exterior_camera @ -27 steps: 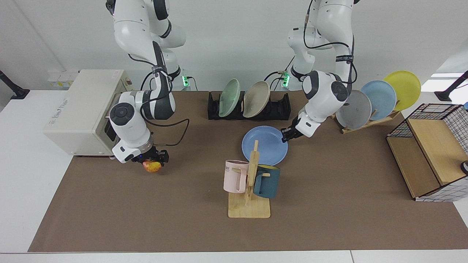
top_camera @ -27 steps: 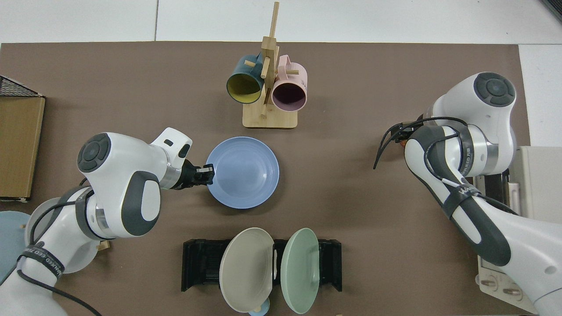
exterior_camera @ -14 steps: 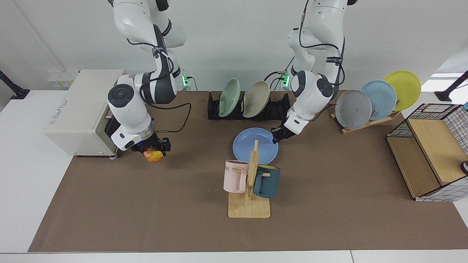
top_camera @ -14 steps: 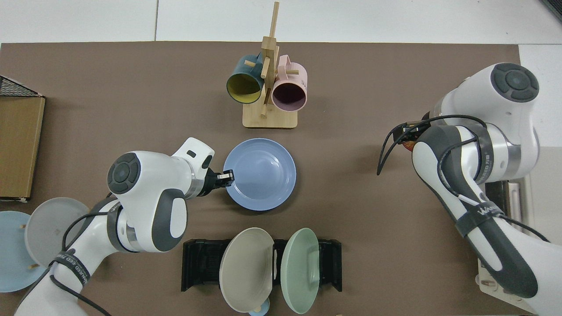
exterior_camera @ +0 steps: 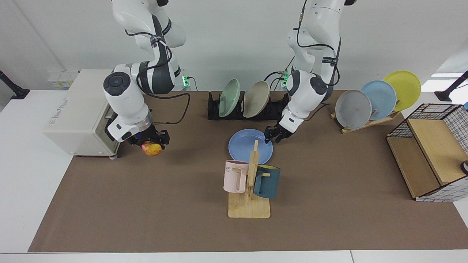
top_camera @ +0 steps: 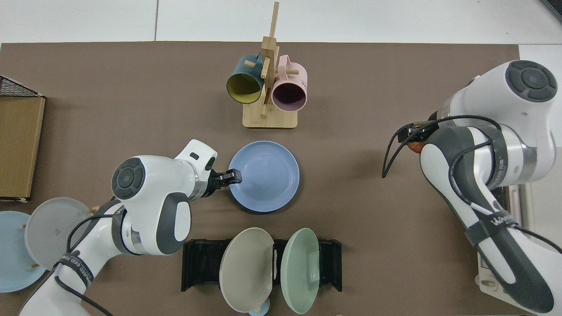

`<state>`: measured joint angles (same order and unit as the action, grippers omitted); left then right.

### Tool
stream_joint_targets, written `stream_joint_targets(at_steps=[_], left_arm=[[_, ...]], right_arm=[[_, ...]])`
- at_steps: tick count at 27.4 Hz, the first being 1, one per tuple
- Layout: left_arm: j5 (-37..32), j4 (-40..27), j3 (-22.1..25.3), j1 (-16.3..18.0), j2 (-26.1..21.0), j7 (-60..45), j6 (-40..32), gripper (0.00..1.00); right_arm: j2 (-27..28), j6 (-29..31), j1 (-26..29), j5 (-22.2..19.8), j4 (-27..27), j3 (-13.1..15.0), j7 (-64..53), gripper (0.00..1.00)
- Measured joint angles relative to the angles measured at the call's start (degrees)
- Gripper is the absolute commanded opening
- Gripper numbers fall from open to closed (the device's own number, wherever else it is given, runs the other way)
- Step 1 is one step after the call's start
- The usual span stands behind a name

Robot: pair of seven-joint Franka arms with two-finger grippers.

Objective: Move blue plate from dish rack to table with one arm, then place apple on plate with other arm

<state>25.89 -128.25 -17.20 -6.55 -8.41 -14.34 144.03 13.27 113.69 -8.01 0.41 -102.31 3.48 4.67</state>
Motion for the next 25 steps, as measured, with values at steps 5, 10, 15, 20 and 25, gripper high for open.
stream_joint_targets(at_steps=[5,10,15,20,25], left_arm=[[-0.3,0.6,0.4,0.1,0.3,0.1,0.1,0.99],[-5.3,3.2,3.5,0.1,1.7,0.1,-6.2,0.99],[-14.3,10.4,7.7,0.3,4.0,0.1,-22.6,0.99],[-20.8,17.2,9.0,1.7,5.8,0.2,-33.7,1.00],[-24.2,22.5,9.1,2.8,6.4,1.8,-41.9,1.00]], right_arm=[[0.0,-0.3,-0.7,0.0,0.0,-0.1,0.1,0.05],[-0.4,-0.7,-1.7,0.1,0.0,-0.1,1.5,0.06],[-0.9,-1.3,-2.9,0.1,0.0,-0.1,3.7,0.06],[-0.9,-1.7,-4.0,0.1,0.0,-0.2,5.3,0.06],[-1.1,-2.0,-6.2,0.1,0.0,-0.2,9.9,0.06]])
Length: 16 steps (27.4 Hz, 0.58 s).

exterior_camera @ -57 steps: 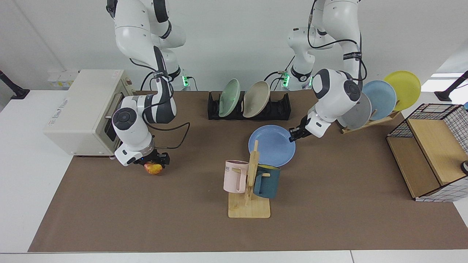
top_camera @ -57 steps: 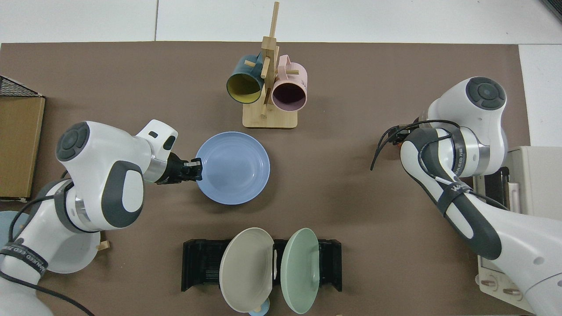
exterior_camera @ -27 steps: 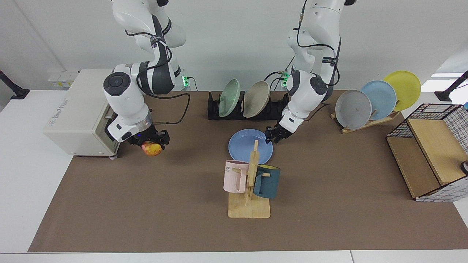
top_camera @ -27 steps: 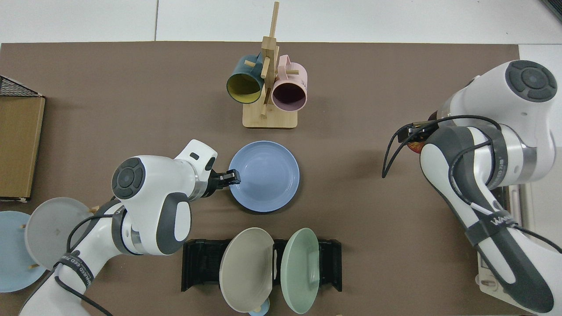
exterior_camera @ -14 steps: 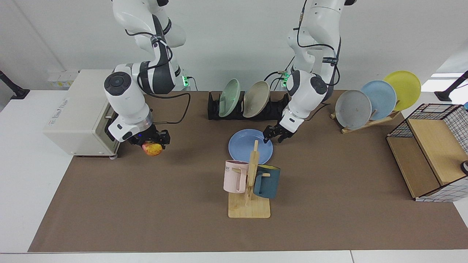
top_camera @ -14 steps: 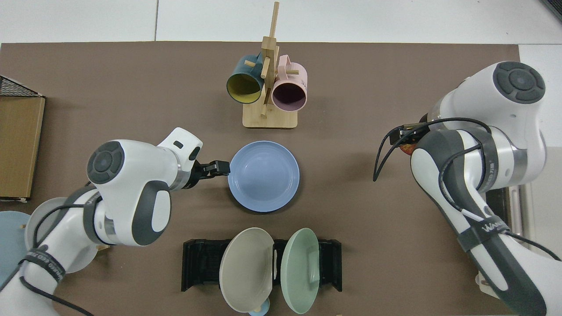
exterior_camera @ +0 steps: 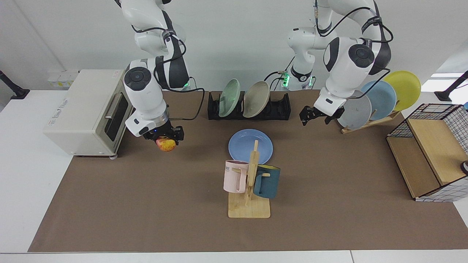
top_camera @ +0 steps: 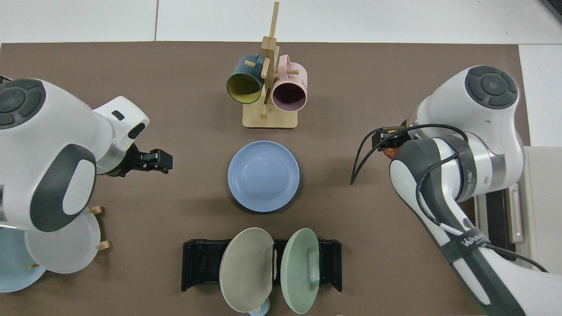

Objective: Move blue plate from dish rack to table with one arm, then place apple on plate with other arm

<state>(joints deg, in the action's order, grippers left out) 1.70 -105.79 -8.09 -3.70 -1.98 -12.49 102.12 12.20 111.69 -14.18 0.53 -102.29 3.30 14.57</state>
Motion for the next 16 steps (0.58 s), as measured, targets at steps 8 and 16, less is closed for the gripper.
stream_joint_targets(at_steps=[8,16], left_arm=[[-1.8,8.5,0.4,0.4,0.3,2.9,-11.2,1.00],[-2.7,14.3,2.7,0.6,3.0,5.8,-16.5,1.00]], right_arm=[[-0.5,-0.2,-4.8,0.5,0.0,-0.1,7.8,0.05],[-1.0,-0.2,-9.8,0.7,0.0,-0.2,15.6,0.03]])
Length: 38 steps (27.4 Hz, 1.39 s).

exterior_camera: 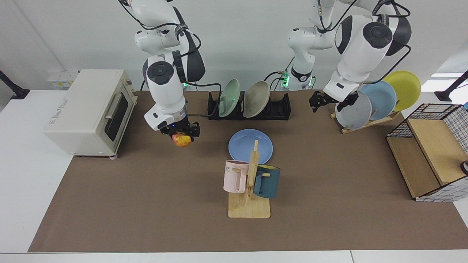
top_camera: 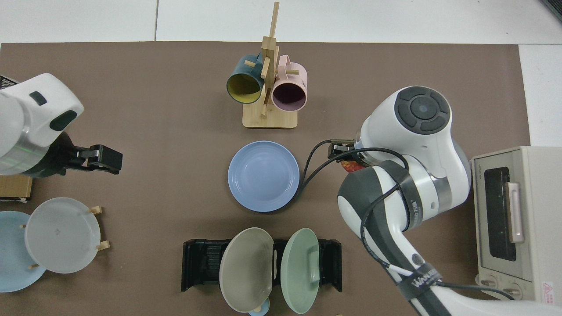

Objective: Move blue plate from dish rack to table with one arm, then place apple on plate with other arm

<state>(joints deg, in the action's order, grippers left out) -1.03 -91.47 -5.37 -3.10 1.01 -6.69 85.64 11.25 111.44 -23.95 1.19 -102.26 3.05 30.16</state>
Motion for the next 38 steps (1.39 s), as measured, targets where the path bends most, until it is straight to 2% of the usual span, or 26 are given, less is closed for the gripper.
stream_joint_targets(at_steps=[9,21,26,38], left_arm=[[0.0,0.8,2.5,0.2,0.4,6.0,-0.6,1.00],[0.2,0.8,2.3,0.4,0.4,6.6,1.1,1.00],[0.2,0.9,2.3,0.4,0.4,6.6,1.2,1.00],[0.2,1.2,2.2,0.4,0.5,6.6,2.0,1.00]], right_arm=[[-0.4,0.0,-5.2,0.0,0.4,-0.1,6.4,0.00],[0.6,0.0,-9.9,0.4,2.9,-0.1,12.4,0.00],[2.7,0.0,-11.0,2.3,4.4,-0.1,12.8,0.00],[10.4,0.2,-14.3,2.5,11.3,-0.1,17.4,0.00]])
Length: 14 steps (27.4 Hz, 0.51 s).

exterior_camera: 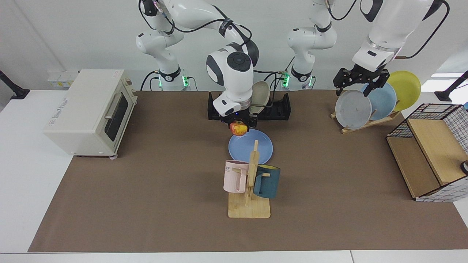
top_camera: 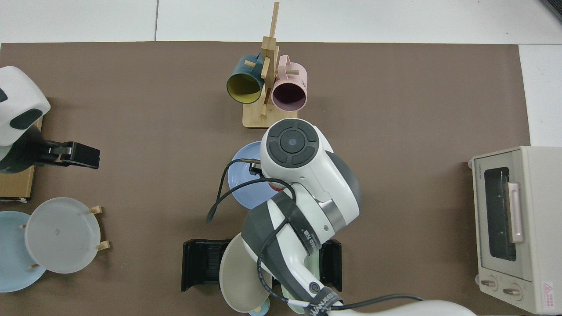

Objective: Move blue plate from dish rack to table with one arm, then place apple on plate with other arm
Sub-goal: 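Carry the apple with the right gripper over the blue plate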

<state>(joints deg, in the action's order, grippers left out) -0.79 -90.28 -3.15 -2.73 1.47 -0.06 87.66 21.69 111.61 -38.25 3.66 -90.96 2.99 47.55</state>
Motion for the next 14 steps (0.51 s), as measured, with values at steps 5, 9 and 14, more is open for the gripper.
stream_joint_targets(at_steps=[5,9,14], left_arm=[[0.0,0.0,0.0,0.0,0.0,0.9,1.1,1.00],[0.0,0.0,0.0,0.0,0.0,1.6,1.3,1.00],[0.6,0.0,0.2,0.0,0.0,1.7,1.3,1.00]], right_arm=[[3.6,0.2,-1.4,0.0,3.1,0.0,1.8,0.00],[5.5,1.2,-1.3,0.0,3.9,0.2,1.8,0.00],[7.1,2.2,-1.3,0.0,4.1,0.4,1.8,0.00]])
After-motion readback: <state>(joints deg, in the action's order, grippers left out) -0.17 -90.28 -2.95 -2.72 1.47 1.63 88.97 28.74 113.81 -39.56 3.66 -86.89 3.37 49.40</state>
